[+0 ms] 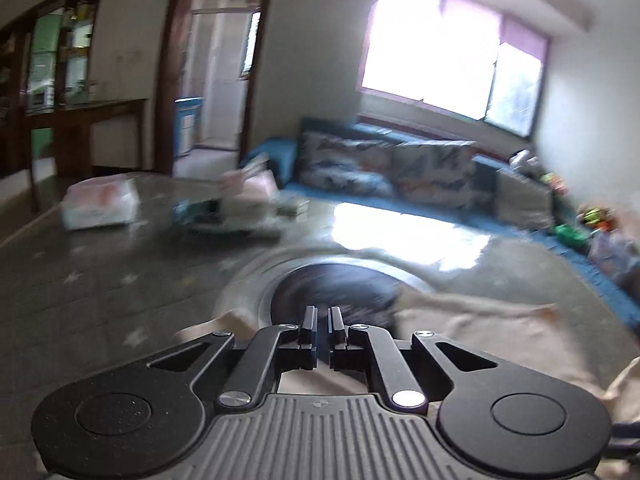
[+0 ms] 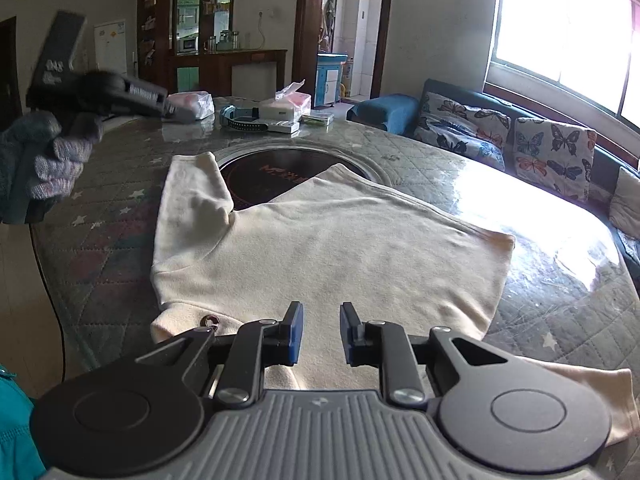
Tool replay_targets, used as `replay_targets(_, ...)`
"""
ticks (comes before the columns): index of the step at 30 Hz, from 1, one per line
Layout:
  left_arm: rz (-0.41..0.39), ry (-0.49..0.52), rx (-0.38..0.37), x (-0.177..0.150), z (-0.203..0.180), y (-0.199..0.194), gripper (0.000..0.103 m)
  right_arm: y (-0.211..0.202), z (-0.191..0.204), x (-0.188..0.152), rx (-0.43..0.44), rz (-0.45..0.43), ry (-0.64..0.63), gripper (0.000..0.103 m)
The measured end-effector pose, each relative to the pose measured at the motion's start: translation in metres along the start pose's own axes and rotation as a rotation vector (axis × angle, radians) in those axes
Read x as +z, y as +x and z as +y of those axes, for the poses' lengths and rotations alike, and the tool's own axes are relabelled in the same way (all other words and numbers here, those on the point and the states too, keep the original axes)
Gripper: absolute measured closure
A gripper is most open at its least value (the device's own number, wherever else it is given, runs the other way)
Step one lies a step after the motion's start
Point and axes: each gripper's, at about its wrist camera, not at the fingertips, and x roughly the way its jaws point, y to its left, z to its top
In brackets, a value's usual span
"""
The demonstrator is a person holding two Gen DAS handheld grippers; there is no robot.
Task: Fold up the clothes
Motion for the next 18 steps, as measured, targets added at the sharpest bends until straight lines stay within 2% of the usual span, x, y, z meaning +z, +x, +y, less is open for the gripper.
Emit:
replay_targets(4, 0.037, -0.02, 0.108, -0.011, 0.028, 0.014, 0.057, 0.009, 0.008, 0.011, 0.023, -0.002, -0.044, 0.083)
replay_targets(7, 0.069, -0.06, 0.156, -0.017, 0.048, 0.026, 0.057, 0.015, 0.016, 0.021, 0.042, -0.014, -0.058, 0.082)
replay_targets(12, 0.118, -0.121, 0.161, -0.015, 0.063, 0.054, 0.057, 0.022, 0.029, 0.029, 0.062, -0.01, -0.07, 0.082)
replay_targets(18, 0.151, -0.166, 0.164, -0.013, 0.067, 0.072, 0.059, 0.023, 0.028, 0.027, 0.043, 0.008, -0.058, 0.082)
